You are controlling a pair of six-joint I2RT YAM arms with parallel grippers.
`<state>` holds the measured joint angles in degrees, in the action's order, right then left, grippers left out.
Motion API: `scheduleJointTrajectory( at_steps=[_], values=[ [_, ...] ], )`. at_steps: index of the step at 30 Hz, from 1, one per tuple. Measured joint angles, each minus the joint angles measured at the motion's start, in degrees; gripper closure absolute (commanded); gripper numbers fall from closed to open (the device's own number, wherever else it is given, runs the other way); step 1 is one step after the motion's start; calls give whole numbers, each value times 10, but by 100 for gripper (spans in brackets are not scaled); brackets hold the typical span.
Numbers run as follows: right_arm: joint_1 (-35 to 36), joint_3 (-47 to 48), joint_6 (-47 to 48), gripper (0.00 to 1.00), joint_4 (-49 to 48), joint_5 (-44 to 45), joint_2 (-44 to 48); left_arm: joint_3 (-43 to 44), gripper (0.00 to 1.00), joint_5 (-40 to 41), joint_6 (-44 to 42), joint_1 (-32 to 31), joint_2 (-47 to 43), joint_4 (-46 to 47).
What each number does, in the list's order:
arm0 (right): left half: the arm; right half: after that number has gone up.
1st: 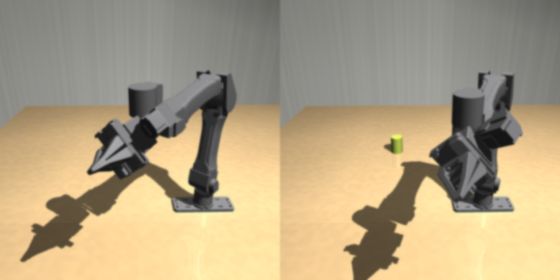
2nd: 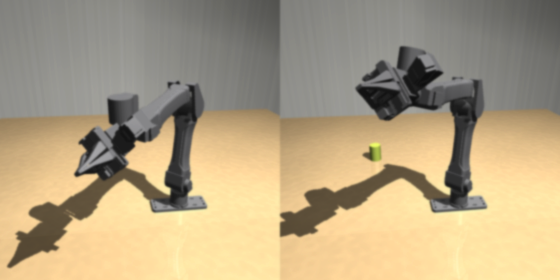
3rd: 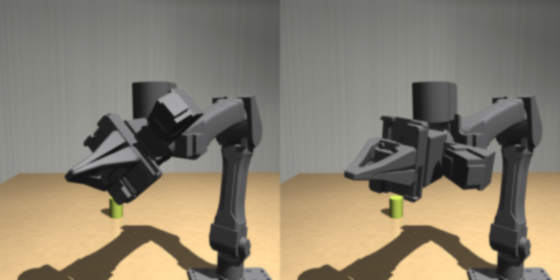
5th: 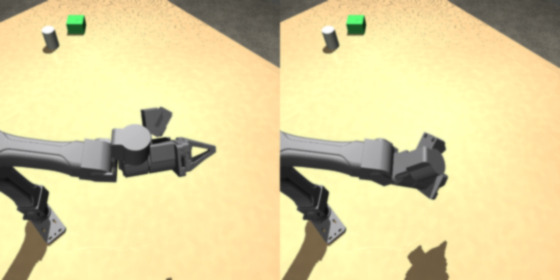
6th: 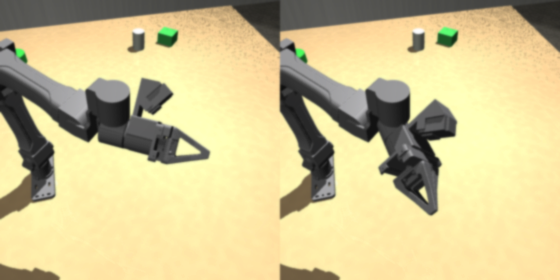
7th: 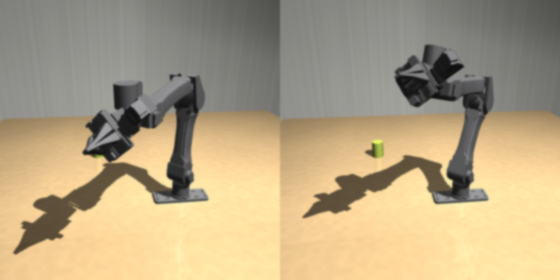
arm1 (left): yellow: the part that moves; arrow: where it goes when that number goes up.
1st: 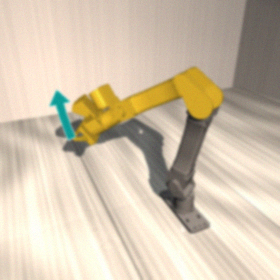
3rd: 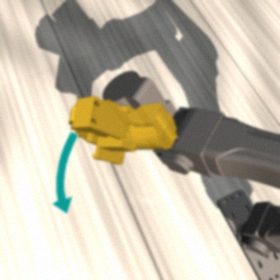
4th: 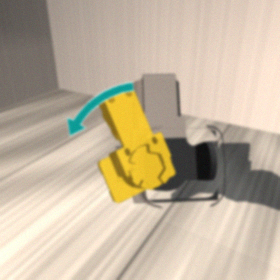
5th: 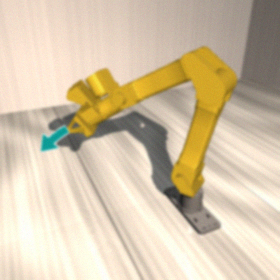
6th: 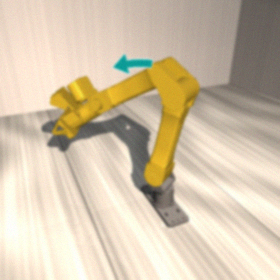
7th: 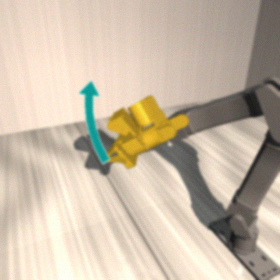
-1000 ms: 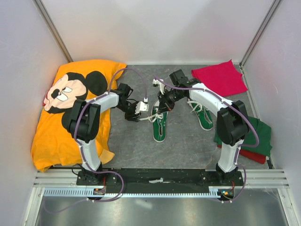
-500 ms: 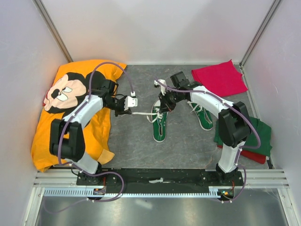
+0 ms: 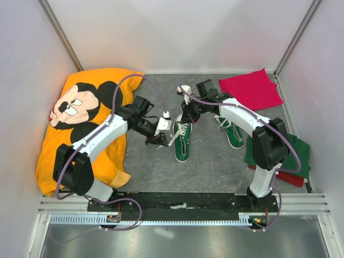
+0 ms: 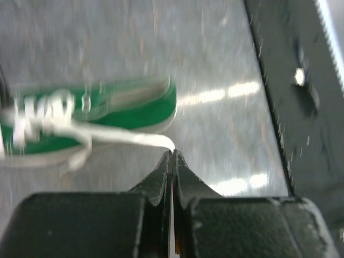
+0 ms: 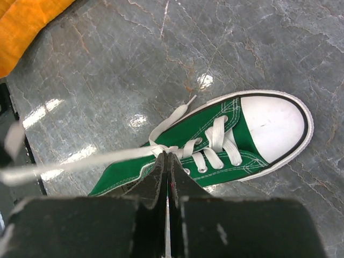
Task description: Tie the shoes
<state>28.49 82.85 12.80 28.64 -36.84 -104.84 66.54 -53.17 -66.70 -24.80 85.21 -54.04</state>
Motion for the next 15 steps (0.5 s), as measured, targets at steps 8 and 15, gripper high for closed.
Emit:
scheduleJointTrajectory(
  at_steps=[8,15],
  values=[
    [0,0,6,100,1,-20,0,-41,96,-22,314,-119,30,353],
    [0,0,16,100,9,-43,3,-104,96,29,480,-155,103,651]
  ],
)
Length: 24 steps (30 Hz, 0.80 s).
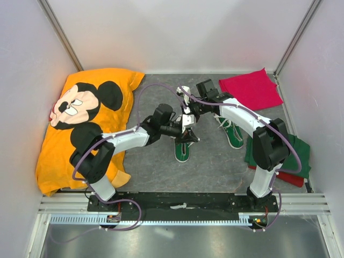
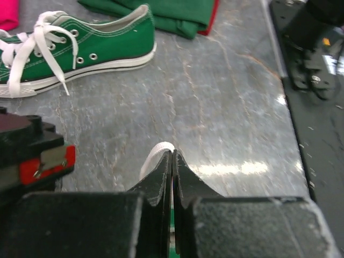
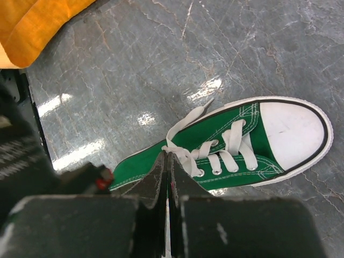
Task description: Tie the shoes
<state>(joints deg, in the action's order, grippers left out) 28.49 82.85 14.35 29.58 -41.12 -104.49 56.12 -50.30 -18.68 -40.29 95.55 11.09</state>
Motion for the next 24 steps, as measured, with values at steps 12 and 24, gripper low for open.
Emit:
scheduleJointTrajectory(
  at_steps=[12,24],
  values=[
    [-5,0,35,100,22,-19,1,-86,36,125,2,-45,36,173],
    [36,0,44,100,40,-27,1,-193,33,144,-17,102,-327,17]
  ],
)
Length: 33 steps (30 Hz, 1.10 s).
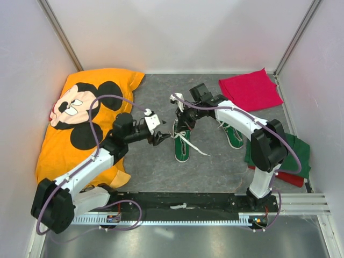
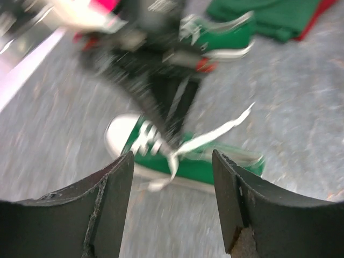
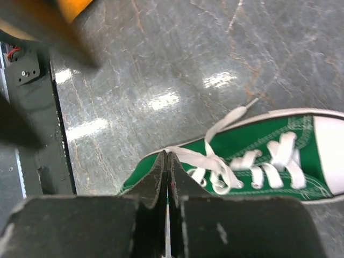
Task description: Tie the shoes
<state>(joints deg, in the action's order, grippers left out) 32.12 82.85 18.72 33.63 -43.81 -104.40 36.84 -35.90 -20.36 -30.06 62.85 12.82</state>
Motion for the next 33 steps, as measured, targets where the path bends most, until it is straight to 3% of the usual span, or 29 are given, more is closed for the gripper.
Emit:
scheduleJointTrajectory(
  at_steps=[7,11,13,17,22,33],
  values=[
    [44,0,-1,100,-2,31,-4,-42,34,38,44,103,-16,-75],
    [64,0,-7,99,-10,66,-21,-44,36,42,63,116,-15,-91],
    [71,0,-9,92,-18,81,-28,-44,37,40,72,116,-13,-96],
    [78,0,-14,67,-28,101,-45,-44,39,35,90,118,1,-97],
    [75,12,-14,47,-10,111,-52,-43,44,-3,98,122,22,-94],
    [-16,4,36,55,47,102,24,-10,53,-113,56,123,78,-83]
  ],
)
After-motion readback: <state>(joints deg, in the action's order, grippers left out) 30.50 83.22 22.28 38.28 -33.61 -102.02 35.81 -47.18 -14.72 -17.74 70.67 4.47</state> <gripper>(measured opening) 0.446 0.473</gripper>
